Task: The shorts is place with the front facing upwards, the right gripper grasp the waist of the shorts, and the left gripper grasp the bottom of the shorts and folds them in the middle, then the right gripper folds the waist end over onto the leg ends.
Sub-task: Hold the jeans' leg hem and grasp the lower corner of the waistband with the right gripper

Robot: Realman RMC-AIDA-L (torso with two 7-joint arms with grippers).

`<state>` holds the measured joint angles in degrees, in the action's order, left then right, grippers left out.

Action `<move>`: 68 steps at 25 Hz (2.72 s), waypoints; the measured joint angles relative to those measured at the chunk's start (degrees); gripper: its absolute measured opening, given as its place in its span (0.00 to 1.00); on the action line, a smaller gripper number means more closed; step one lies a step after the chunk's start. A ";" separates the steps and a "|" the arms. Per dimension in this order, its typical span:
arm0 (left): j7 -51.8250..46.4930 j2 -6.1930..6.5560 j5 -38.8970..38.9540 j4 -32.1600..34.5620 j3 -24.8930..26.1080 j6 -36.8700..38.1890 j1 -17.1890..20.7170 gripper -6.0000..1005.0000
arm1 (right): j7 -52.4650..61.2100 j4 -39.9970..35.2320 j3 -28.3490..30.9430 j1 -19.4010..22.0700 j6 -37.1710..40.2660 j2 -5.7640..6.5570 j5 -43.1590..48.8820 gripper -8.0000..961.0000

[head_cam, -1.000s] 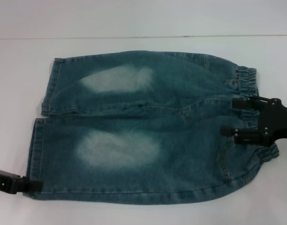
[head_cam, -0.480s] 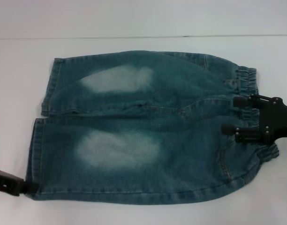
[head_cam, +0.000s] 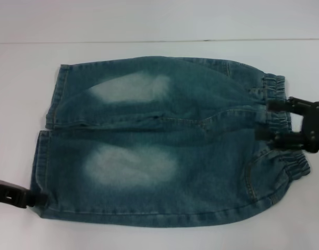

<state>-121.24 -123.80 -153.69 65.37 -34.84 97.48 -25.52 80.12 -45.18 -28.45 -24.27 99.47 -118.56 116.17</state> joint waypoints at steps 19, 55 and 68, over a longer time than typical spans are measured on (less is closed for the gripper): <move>0.25 0.11 4.40 2.57 -0.23 2.26 -0.70 0.06 | 41.98 0.47 9.00 1.26 2.61 12.47 7.29 0.98; 1.14 0.93 5.45 3.27 0.01 2.76 -2.19 0.06 | 48.90 0.65 6.95 -4.55 3.56 11.60 22.26 0.88; 1.15 0.55 6.04 3.31 0.02 3.02 -1.69 0.06 | 47.71 0.70 5.24 -5.08 0.29 11.07 22.88 0.88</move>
<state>-120.09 -123.25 -147.65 68.68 -34.82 100.50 -27.21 127.84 -44.48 -23.21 -29.35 99.76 -107.49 139.05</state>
